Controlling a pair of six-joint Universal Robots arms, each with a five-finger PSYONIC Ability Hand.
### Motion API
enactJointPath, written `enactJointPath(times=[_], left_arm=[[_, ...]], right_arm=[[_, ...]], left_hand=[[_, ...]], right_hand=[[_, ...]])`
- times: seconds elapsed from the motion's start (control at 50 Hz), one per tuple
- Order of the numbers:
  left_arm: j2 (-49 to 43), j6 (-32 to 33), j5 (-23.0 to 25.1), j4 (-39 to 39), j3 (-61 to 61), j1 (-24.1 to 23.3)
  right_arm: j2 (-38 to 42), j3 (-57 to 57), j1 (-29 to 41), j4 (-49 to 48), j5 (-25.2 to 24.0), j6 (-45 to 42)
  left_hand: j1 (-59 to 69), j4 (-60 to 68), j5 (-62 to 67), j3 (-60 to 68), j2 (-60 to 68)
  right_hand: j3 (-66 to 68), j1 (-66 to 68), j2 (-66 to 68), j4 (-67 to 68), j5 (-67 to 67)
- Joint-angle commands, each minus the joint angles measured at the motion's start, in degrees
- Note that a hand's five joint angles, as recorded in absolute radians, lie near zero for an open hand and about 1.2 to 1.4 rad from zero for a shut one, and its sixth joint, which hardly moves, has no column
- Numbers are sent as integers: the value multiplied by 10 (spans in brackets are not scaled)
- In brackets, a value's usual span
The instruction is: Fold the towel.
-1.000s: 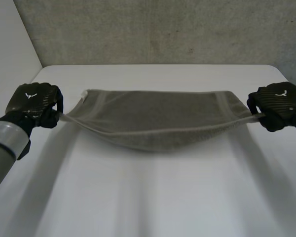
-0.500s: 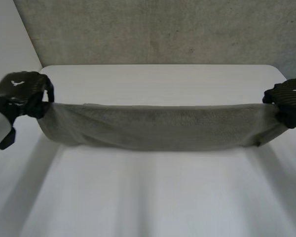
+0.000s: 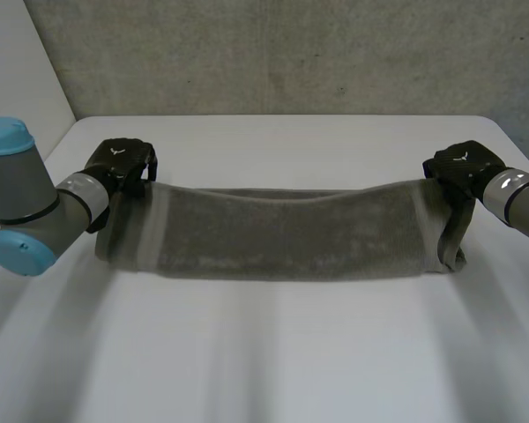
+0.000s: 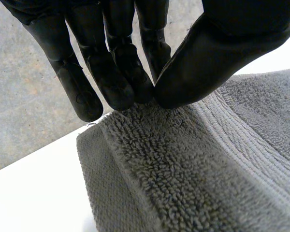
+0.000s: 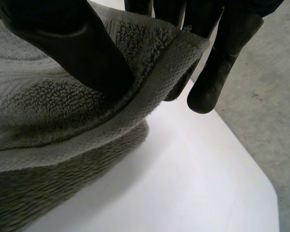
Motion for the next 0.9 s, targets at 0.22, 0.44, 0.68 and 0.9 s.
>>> enactJointPath(times=[0.22, 0.44, 0.68, 0.9], left_arm=[[-92, -1, -8, 25, 103, -1], [-135, -1, -29, 41, 152, -6], [-138, -2, -50, 39, 145, -13], [-15, -10, -96, 41, 51, -14]], right_arm=[[112, -127, 8, -34, 49, 18], [147, -167, 13, -35, 62, 18], [145, -170, 28, -53, 105, 21], [4, -69, 31, -75, 106, 122]], left_hand=[[46, 22, 29, 29, 26], [46, 22, 29, 29, 26], [-644, -668, -660, -660, -663], [-645, -669, -662, -662, -665]], right_hand=[[35, 35, 48, 33, 31], [35, 35, 48, 33, 31], [-665, -665, -652, -667, -669], [-665, -665, -652, -667, -669]])
